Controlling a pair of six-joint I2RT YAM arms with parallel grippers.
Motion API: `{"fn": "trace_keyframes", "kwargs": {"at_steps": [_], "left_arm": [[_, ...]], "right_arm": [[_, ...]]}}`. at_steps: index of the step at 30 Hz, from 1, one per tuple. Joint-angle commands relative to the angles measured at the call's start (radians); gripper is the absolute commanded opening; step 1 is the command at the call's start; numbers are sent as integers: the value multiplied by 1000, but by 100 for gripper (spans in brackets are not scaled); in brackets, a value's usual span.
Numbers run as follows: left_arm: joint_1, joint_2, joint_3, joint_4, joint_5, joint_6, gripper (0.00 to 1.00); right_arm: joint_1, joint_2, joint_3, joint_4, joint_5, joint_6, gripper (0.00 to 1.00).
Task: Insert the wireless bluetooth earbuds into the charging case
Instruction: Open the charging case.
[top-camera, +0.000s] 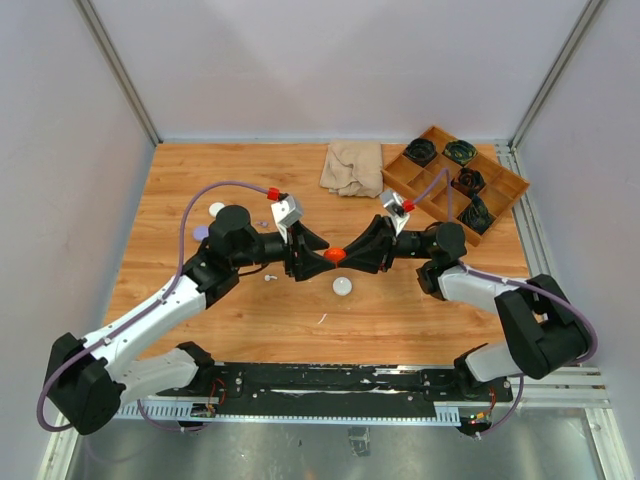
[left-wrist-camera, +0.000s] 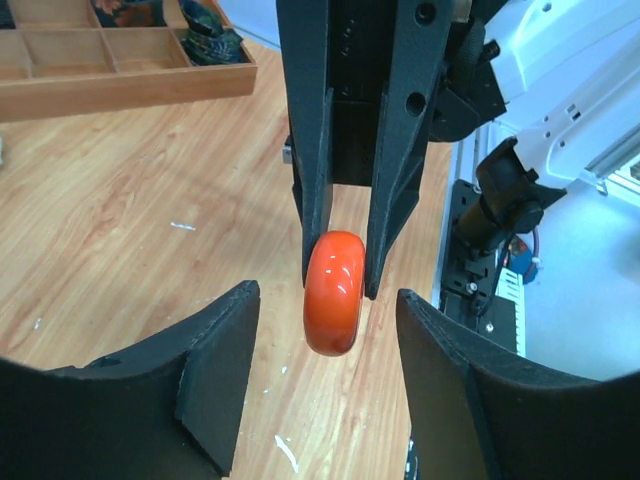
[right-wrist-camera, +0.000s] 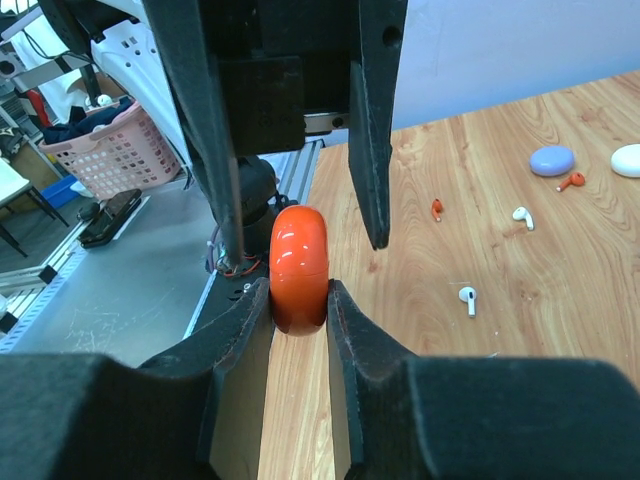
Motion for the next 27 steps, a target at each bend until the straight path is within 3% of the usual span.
{"fn": "trace_keyframes", "kwargs": {"at_steps": [1, 10, 27], "left_arm": [[-4, -32, -11, 29, -53, -10, 64], [-4, -7, -1, 9, -113, -21, 69], [34, -23, 18, -12, -261, -86, 70]], "right_arm": [[8, -45, 15, -57, -9, -78, 2], [8, -100, 8, -158, 3, -145, 2], [9, -147, 1, -266, -2, -229, 2]]}}
